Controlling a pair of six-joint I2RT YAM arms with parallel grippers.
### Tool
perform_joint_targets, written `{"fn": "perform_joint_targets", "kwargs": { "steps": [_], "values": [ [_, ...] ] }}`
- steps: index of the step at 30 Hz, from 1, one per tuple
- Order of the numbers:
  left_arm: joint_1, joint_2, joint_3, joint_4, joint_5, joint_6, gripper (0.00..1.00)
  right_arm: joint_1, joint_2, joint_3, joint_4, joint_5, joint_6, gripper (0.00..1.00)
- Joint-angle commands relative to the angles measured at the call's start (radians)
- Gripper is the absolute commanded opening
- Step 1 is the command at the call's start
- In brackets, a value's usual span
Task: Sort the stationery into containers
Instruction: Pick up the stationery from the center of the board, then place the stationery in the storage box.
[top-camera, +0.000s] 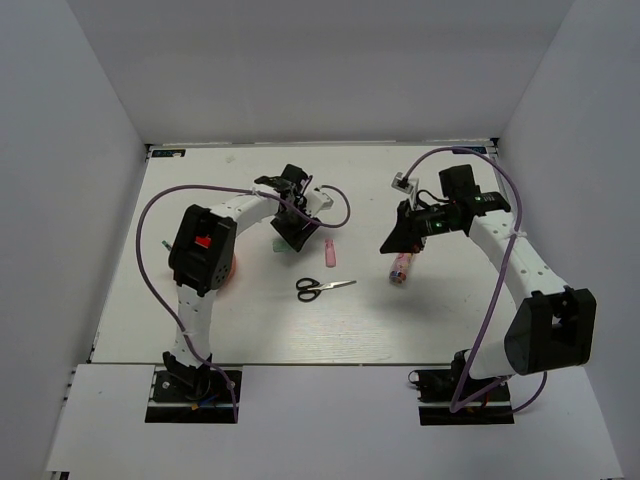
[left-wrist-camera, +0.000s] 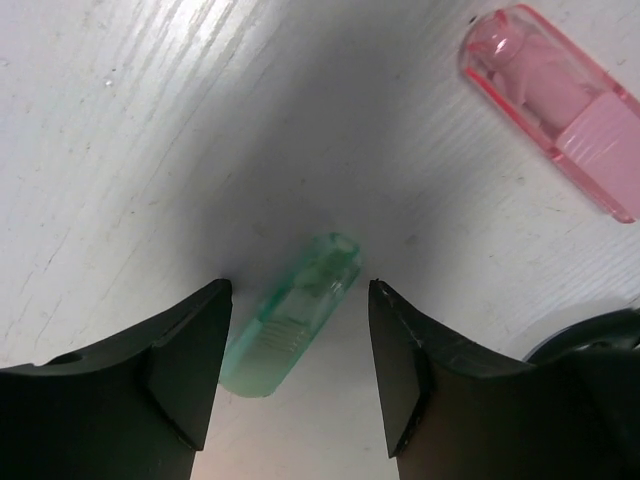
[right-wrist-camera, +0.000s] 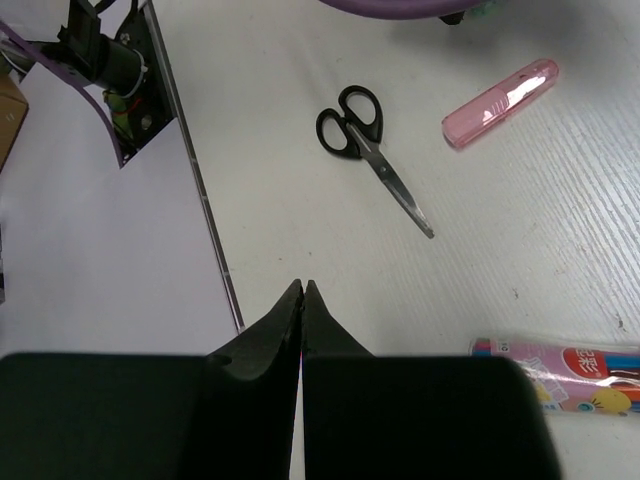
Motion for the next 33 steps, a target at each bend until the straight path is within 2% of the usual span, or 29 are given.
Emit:
{"fn": "perform_joint_targets", "kwargs": {
  "steps": [1, 3, 6, 7, 8, 12, 14, 15, 17, 18, 20, 21, 22, 23, 25, 26, 30, 33],
  "values": [
    [0.012, -0.040, -0.024, -0.021, 0.009, 0.029, 0.68, -0.016, 0.004, 0.014, -0.010, -0.061, -0.006, 0.01],
    [0.010, -0.036, -0.046, -0.004, -0.019, 0.026, 0.66, -0.019, 0.004, 0.015, -0.010, -0.067, -0.004, 0.01],
    [0.007, -0.019, -0.075, 0.021, -0.080, 0.023, 0.56, -0.029, -0.002, 0.011, -0.010, -0.086, -0.006, 0.01],
    [0.006, -0.017, -0.083, 0.029, -0.095, 0.020, 0.41, -0.030, -0.002, 0.011, -0.010, -0.089, -0.007, 0.01],
    [0.000, -0.014, -0.089, 0.047, -0.138, 0.015, 0.34, -0.030, -0.005, 0.012, -0.012, -0.090, -0.006, 0.01],
    [0.001, -0.025, -0.104, 0.053, -0.148, -0.019, 0.15, -0.035, -0.003, 0.006, -0.013, -0.094, -0.004, 0.03],
    [0.001, -0.060, -0.090, 0.038, -0.125, -0.046, 0.08, -0.035, 0.000, 0.005, -0.012, -0.084, -0.006, 0.29],
    [0.000, -0.072, -0.087, 0.036, -0.117, -0.071, 0.06, -0.033, 0.003, 0.008, -0.018, -0.081, -0.006, 0.35],
    [0.006, -0.140, -0.078, 0.048, -0.080, -0.120, 0.00, -0.035, 0.006, 0.003, -0.013, -0.071, -0.009, 0.40],
    [0.007, -0.187, -0.080, 0.055, -0.073, -0.141, 0.00, -0.033, 0.009, 0.003, -0.015, -0.066, -0.012, 0.40],
    [0.019, -0.313, -0.130, 0.093, -0.066, -0.238, 0.00, -0.032, 0.007, -0.002, -0.013, -0.066, -0.013, 0.29],
    [0.033, -0.350, -0.153, 0.183, -0.097, -0.262, 0.00, -0.035, 0.010, -0.005, -0.012, -0.069, -0.013, 0.22],
    [0.038, -0.387, -0.244, 0.218, -0.123, -0.319, 0.00, -0.032, 0.009, -0.009, -0.009, -0.074, -0.015, 0.14],
    [0.041, -0.501, -0.276, 0.290, -0.151, -0.374, 0.00, -0.035, 0.012, -0.011, -0.009, -0.075, -0.016, 0.01],
    [0.072, -0.575, -0.410, 0.419, -0.250, -0.464, 0.00, -0.035, 0.013, -0.011, -0.010, -0.084, -0.022, 0.00],
    [0.079, -0.670, -0.461, 0.444, -0.270, -0.473, 0.00, -0.035, 0.018, -0.012, -0.010, -0.087, -0.027, 0.00],
    [0.151, -0.787, -0.557, 0.538, -0.324, -0.471, 0.00, -0.035, 0.032, -0.017, -0.025, -0.133, -0.056, 0.00],
    [0.199, -0.812, -0.569, 0.526, -0.344, -0.477, 0.00, -0.033, 0.036, -0.012, -0.050, -0.159, -0.085, 0.00]
  ]
}}
